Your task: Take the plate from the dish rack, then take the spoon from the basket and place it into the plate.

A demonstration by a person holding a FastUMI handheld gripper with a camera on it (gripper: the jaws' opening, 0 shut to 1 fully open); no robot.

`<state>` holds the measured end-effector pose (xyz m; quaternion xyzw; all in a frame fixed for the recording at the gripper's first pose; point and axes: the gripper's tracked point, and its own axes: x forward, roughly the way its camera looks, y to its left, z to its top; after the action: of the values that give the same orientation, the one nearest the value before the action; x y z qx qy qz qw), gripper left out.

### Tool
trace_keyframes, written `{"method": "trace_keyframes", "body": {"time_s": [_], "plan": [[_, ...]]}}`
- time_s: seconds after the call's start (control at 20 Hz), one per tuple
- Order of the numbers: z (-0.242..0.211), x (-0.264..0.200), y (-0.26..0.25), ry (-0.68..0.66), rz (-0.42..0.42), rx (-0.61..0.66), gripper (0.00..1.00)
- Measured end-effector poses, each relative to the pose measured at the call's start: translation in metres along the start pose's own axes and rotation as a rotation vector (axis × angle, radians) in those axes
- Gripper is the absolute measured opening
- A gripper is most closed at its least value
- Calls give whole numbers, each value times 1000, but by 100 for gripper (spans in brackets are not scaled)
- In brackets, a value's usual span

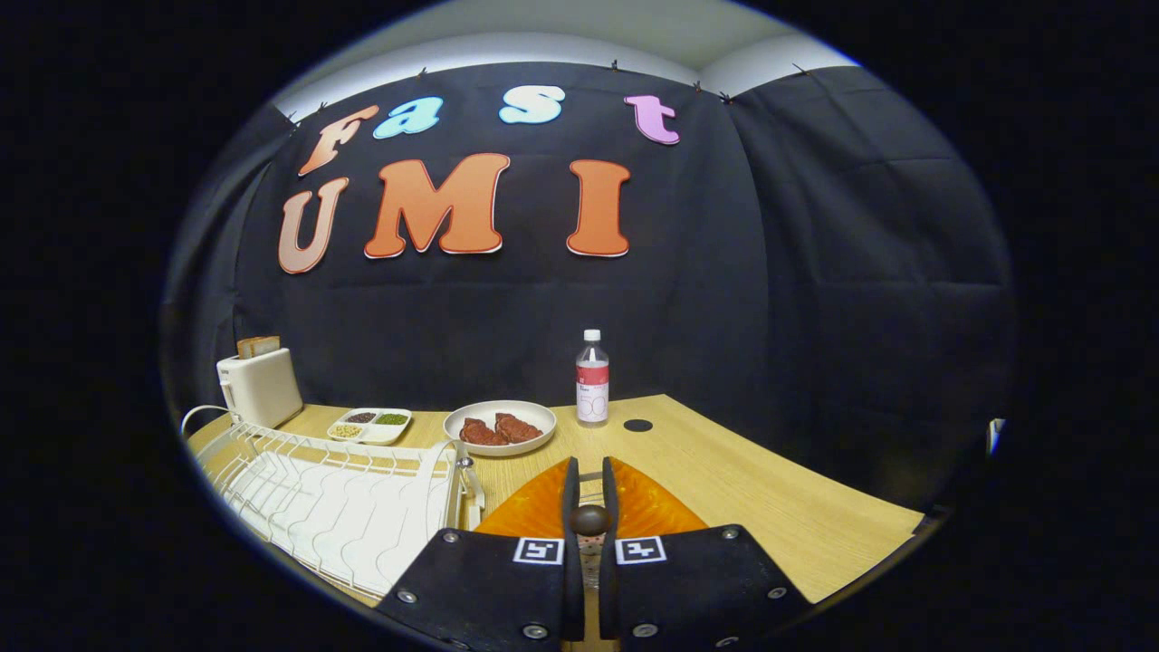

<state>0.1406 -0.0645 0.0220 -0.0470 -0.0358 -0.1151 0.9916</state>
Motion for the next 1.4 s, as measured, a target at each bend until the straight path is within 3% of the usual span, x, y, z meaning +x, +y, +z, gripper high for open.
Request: {"method": "trace_keyframes", "body": {"time_s": [0.25, 0.6, 1.0, 1.4], "plan": [[51, -53, -2, -96, 0, -14, 6], [64, -149, 37, -131, 132, 8, 6], [24, -223, 101, -101, 288, 44, 6], [-38, -231, 149, -41, 388, 45, 6]]}}
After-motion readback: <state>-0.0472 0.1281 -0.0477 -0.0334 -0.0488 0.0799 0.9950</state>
